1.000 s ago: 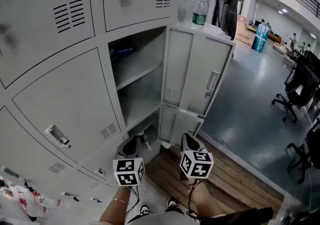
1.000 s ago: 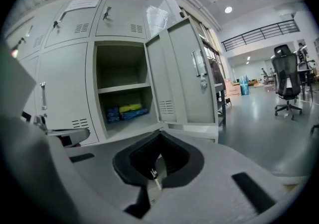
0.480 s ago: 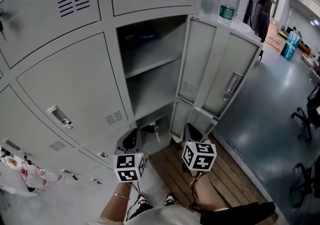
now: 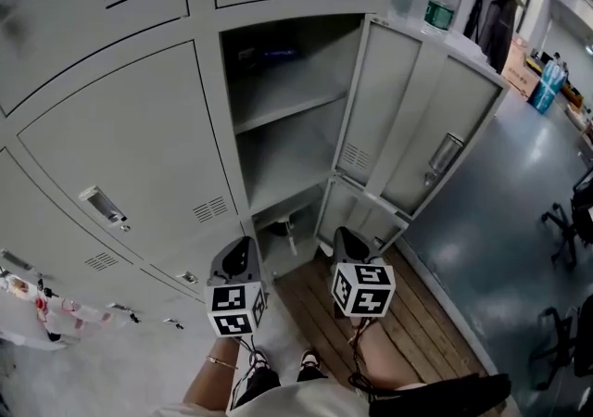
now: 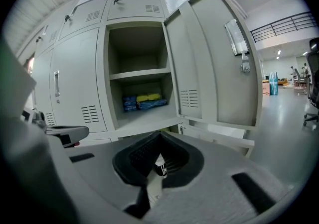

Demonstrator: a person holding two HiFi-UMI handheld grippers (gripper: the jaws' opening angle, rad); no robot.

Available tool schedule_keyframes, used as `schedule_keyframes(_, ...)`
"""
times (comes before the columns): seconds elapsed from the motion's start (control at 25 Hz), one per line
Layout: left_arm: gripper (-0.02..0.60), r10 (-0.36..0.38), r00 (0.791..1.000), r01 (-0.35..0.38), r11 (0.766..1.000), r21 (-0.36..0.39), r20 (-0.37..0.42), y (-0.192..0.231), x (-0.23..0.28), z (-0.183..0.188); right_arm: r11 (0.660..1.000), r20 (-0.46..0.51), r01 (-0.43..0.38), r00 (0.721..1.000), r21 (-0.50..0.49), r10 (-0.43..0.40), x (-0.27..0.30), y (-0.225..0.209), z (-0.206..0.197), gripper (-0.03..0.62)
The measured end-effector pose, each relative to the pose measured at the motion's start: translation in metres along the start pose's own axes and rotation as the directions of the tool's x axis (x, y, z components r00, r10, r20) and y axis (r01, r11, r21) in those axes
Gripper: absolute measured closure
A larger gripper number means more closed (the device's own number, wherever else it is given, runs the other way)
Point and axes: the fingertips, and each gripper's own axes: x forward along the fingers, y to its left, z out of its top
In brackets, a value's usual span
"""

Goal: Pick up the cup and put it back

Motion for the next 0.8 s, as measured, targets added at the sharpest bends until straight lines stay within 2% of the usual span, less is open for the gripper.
schedule_keyframes(0.4,0.572,0.009,0.999,-0.010,1.000,-0.022,-0.046,0.000,0.019,-0.038,0.999,-0.053,-0.028,0.998,0.033,0.030,0.017,-0.003,-0.051,0.602)
schedule_keyframes(0.8,0.572,0.018,0.992,-0.021,0.999,-0.027,-0.121,0.006,0.029,-0.097,0.999,-0.122,-0.036,0.992,0.019,0.038,0.032,-0.004,-0.105,0.603)
